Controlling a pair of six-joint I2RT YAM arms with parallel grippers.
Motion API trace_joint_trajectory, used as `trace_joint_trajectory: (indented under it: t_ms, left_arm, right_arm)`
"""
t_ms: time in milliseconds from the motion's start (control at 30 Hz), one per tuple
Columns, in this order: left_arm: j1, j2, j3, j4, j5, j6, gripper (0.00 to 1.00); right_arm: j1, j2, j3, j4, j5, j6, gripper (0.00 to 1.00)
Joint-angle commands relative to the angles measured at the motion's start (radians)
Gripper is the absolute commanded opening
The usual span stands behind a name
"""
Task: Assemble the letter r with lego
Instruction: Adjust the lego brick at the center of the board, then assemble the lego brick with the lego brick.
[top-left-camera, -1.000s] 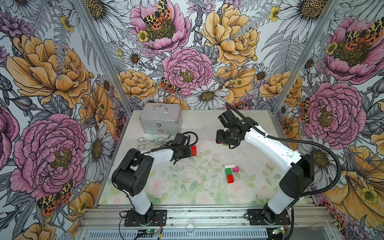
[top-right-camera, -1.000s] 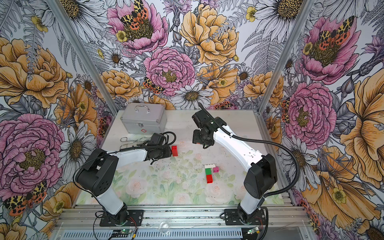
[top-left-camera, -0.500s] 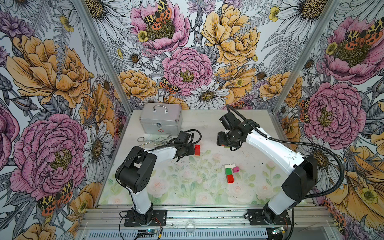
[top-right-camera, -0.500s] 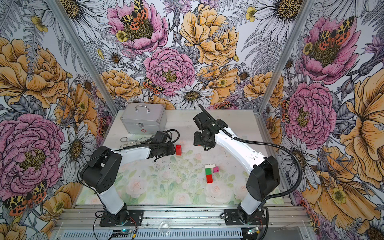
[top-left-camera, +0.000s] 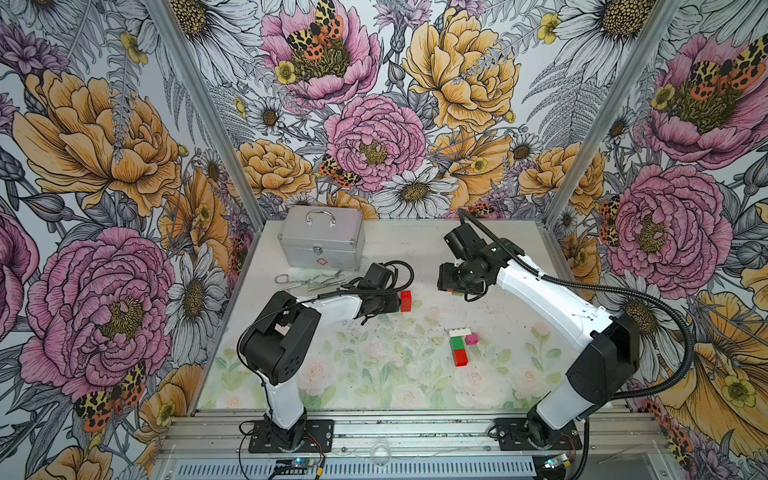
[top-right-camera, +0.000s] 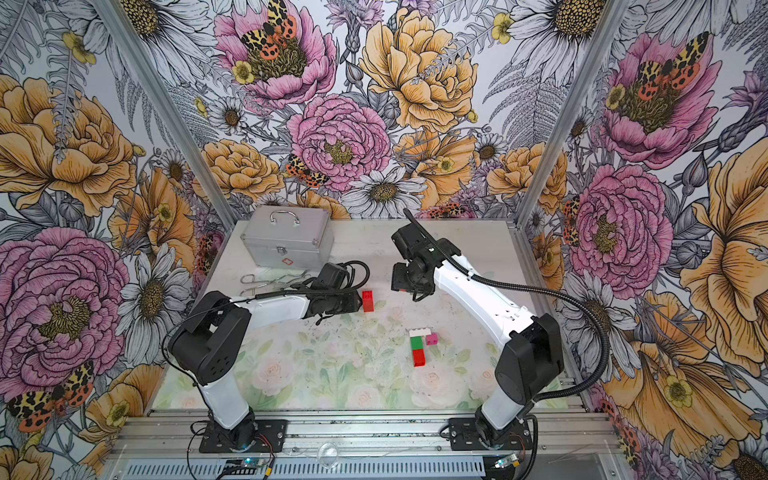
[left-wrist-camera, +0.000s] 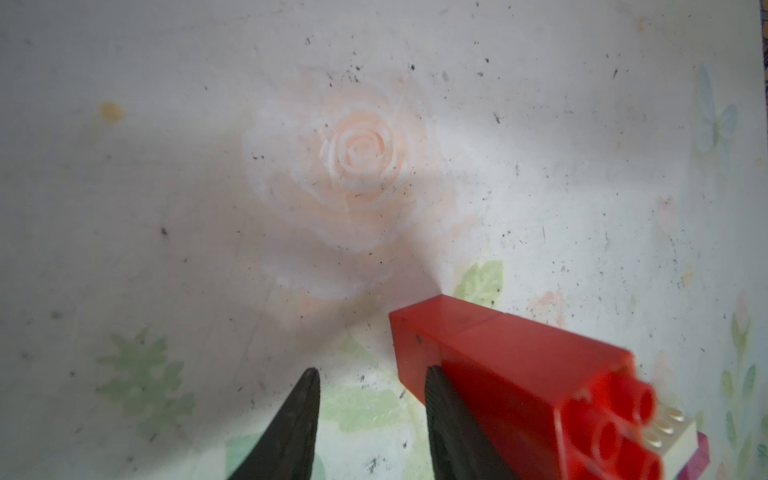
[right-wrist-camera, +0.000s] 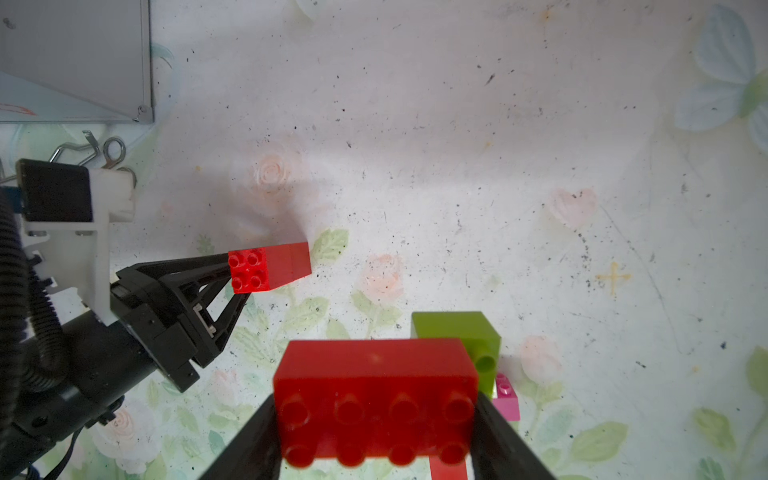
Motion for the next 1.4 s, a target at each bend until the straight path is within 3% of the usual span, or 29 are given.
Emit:
trace_joint_trajectory:
  t_ms: [0, 67, 167, 200, 300, 500, 700, 1067, 1367]
  left_arm:
    - [0.015, -0.020, 0.009, -0.013, -0.005, -0.010, 0.47]
    - [0.029, -0.066, -0.018, -0.027, -0.019, -0.002, 0.54]
    - [0.049, -0.178, -0.082, -0.050, -0.041, 0.022, 0.73]
    - [0.053, -0.222, -0.103, -0.067, -0.054, 0.030, 0.85]
    - [0.060, -0.344, -0.151, -0.116, -0.087, 0.053, 0.99]
    - [0.066, -0.538, -0.234, -0.169, -0.098, 0.051, 0.99]
    - [0.075, -0.648, -0.306, -0.173, -0.103, 0.032, 0.99]
    - [0.100, -0.702, -0.378, -0.095, -0.038, 0.022, 0.99]
    - [0.102, -0.734, -0.397, -0.083, -0.026, 0.022, 0.99]
  right_arm:
    - [-0.002, 0.025, 0.006, 0.019, -0.031, -0.040, 0.53]
    - [0.003, 0.049, 0.016, 0.017, -0.040, -0.053, 0.53]
    - [0.023, 0.095, 0.048, 0.014, -0.049, -0.061, 0.53]
    - [0.031, 0.115, 0.063, 0.012, -0.050, -0.063, 0.53]
    - [0.056, 0.181, 0.117, 0.000, -0.055, -0.066, 0.53]
    - [0.079, 0.287, 0.234, -0.033, -0.049, -0.041, 0.53]
    - [0.108, 0.380, 0.351, -0.089, -0.023, 0.005, 0.53]
    - [0.143, 0.504, 0.524, -0.207, 0.010, 0.067, 0.54]
    - [0.143, 0.543, 0.538, -0.226, 0.038, 0.096, 0.54]
